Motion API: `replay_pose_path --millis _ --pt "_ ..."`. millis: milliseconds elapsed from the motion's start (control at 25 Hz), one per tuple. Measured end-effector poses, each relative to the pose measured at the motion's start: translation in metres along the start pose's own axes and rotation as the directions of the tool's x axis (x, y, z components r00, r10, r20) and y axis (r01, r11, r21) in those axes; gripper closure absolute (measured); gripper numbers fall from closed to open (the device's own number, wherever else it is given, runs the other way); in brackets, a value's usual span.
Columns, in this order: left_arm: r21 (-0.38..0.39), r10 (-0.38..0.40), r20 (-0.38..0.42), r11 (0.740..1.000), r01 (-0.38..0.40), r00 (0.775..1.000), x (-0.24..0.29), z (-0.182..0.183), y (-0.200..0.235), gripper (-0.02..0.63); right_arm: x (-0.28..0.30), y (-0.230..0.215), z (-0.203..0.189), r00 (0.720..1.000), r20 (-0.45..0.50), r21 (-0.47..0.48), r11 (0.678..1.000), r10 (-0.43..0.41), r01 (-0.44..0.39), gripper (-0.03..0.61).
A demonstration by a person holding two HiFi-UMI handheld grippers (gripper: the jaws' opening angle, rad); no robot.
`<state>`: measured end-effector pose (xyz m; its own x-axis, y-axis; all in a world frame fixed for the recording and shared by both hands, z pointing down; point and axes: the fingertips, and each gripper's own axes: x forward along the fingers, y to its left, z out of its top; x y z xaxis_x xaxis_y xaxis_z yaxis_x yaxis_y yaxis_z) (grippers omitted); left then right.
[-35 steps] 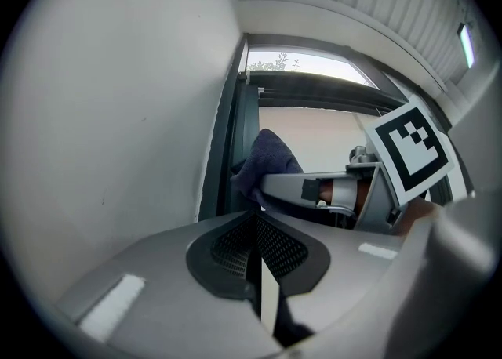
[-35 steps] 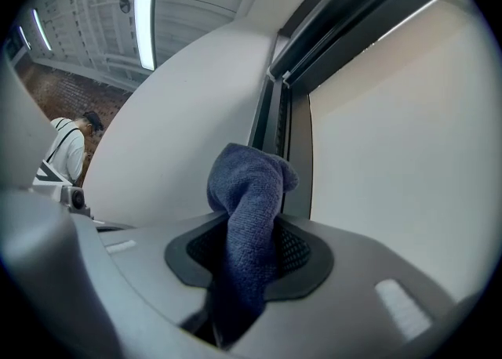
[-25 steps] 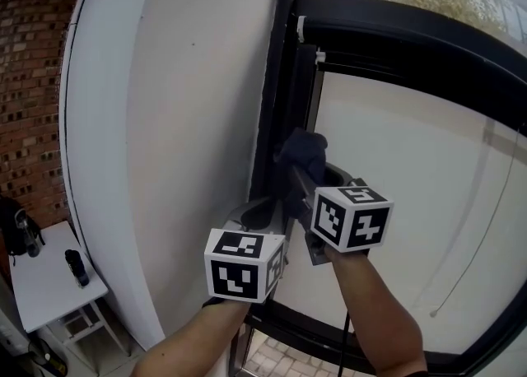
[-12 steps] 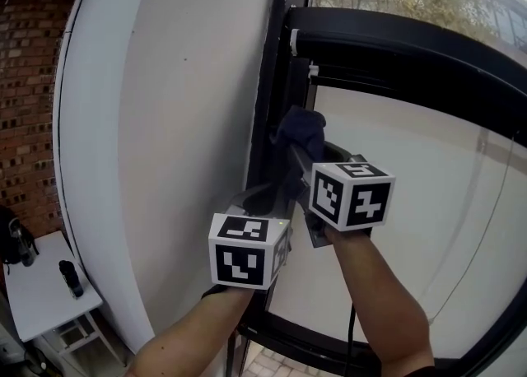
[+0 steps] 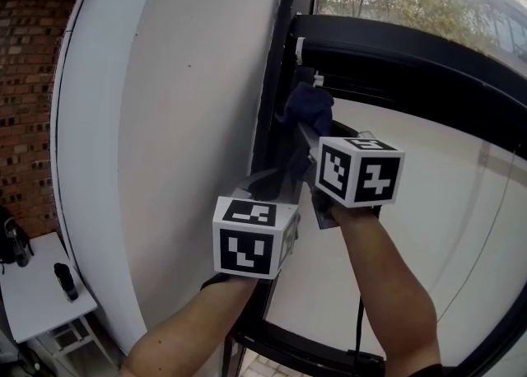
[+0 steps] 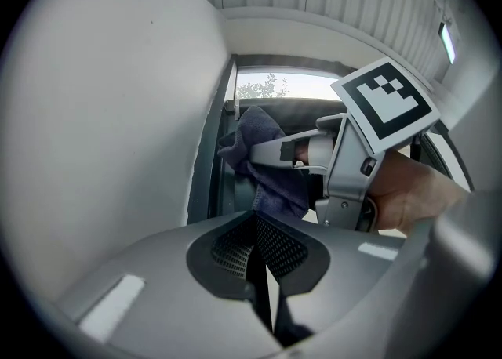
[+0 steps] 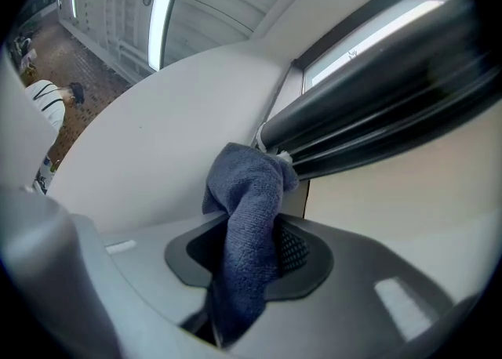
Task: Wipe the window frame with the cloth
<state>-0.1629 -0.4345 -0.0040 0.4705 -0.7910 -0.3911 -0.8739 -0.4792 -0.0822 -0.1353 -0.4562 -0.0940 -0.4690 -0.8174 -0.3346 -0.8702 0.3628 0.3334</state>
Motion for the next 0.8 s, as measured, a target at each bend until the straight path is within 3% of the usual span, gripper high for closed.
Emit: replay_pose_path --millis 440,800 --pt "0.025 -0.023 0.038 0.999 0.022 0.999 0.009 0.033 0.004 0.62 0.01 -0.007 0.039 0.999 0.033 -0.009 1.0 -0.015 0.015 0.457" --pt "0.042 -0.034 0.02 0.999 0.033 0.999 0.01 0.027 -0.001 0.62 0.008 -0.001 0.042 1.0 0.022 -0.017 1.0 -0.023 0.023 0.457"
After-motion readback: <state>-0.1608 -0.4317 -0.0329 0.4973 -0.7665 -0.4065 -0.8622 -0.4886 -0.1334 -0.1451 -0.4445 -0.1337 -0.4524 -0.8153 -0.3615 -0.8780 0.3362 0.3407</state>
